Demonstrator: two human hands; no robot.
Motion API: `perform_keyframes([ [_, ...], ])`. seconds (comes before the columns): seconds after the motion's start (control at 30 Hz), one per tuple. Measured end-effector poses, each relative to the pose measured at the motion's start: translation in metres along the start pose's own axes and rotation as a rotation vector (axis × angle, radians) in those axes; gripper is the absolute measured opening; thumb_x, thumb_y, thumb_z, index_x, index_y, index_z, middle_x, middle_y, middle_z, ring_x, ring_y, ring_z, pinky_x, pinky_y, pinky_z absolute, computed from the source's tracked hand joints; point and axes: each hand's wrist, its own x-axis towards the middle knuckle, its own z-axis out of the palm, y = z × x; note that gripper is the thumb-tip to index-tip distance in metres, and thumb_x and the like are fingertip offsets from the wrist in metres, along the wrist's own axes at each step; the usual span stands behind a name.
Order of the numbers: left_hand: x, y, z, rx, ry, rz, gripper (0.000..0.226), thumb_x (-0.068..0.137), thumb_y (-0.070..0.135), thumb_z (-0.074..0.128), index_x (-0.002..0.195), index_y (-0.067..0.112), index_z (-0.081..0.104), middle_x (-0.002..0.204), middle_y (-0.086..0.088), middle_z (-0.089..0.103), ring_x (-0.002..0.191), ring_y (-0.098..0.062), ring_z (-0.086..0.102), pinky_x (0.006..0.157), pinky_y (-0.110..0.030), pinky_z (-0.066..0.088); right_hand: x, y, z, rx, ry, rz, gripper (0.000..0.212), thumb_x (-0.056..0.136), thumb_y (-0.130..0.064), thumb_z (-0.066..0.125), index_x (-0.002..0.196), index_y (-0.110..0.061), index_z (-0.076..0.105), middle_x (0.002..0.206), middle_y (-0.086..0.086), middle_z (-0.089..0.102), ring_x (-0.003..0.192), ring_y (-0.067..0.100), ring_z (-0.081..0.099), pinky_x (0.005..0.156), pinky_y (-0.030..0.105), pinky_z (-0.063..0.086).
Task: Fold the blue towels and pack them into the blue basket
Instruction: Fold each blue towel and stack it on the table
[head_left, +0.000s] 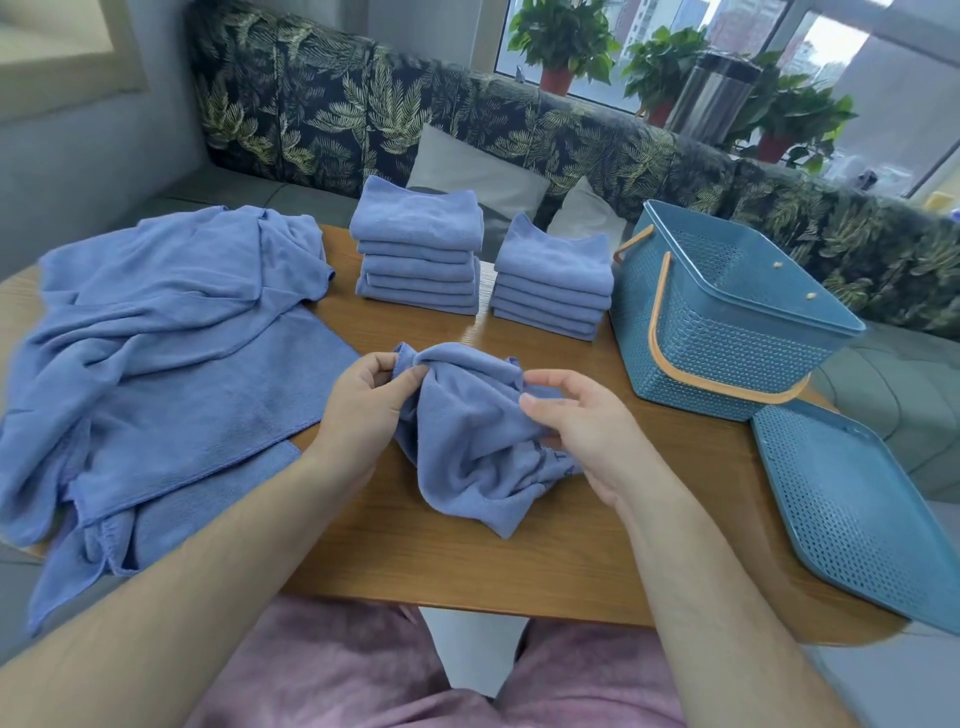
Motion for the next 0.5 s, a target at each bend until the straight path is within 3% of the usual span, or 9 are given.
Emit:
perform_keyframes([
  [0.1,-0.003,-0.003,0.0,0.029,-0.107,-0.025,0.023,0.092,0.027,0.073,0.103,0.008,0.069,0.093,-0.007,0.075,0.081,-0.016,0.07,0.071,-0.027,0.054,-0.003,0.0,-0.001,-0.211,-0.149,0.066,0.021,0.09,-0.014,0.073,0.106,-0.027,0.076,0.091,0.004,0.077,0.076,0.009,0.07,0.069,0.022,0.053],
  [0.2,-0.004,-0.006,-0.002,0.103,-0.185,-0.079,0.031,0.09,0.034,0.074,0.096,0.004,0.068,0.082,-0.009,0.071,0.072,-0.02,0.064,0.066,-0.032,0.05,-0.002,0.002,0.0,-0.195,-0.171,0.075,0.015,0.091,-0.014,0.071,0.098,-0.024,0.08,0.095,0.001,0.078,0.091,0.014,0.072,0.081,0.028,0.055],
  [0.37,-0.003,-0.008,-0.005,0.251,-0.124,-0.046,0.032,0.093,0.034,0.07,0.09,0.003,0.064,0.073,-0.006,0.068,0.067,-0.015,0.062,0.064,-0.032,0.05,-0.001,-0.006,-0.011,0.049,-0.003,-0.074,0.016,0.094,-0.01,0.069,0.102,-0.02,0.08,0.091,-0.009,0.076,0.08,-0.002,0.064,0.068,0.01,0.048],
  [0.43,0.001,-0.002,-0.008,0.203,-0.072,0.005,0.025,0.095,0.036,0.068,0.09,0.011,0.065,0.08,-0.006,0.07,0.074,-0.016,0.063,0.069,-0.035,0.051,0.001,-0.015,-0.02,0.066,0.084,-0.132,0.015,0.092,-0.013,0.072,0.103,-0.02,0.08,0.093,-0.009,0.076,0.081,-0.001,0.063,0.072,0.013,0.047],
  [0.5,0.006,0.013,-0.009,0.111,-0.016,0.045,0.022,0.096,0.037,0.065,0.089,0.016,0.063,0.078,-0.005,0.066,0.074,-0.023,0.06,0.062,-0.039,0.051,0.002,-0.029,-0.032,0.085,0.168,-0.181,0.016,0.09,-0.011,0.073,0.105,-0.015,0.079,0.091,-0.006,0.077,0.079,0.001,0.066,0.073,0.015,0.05],
])
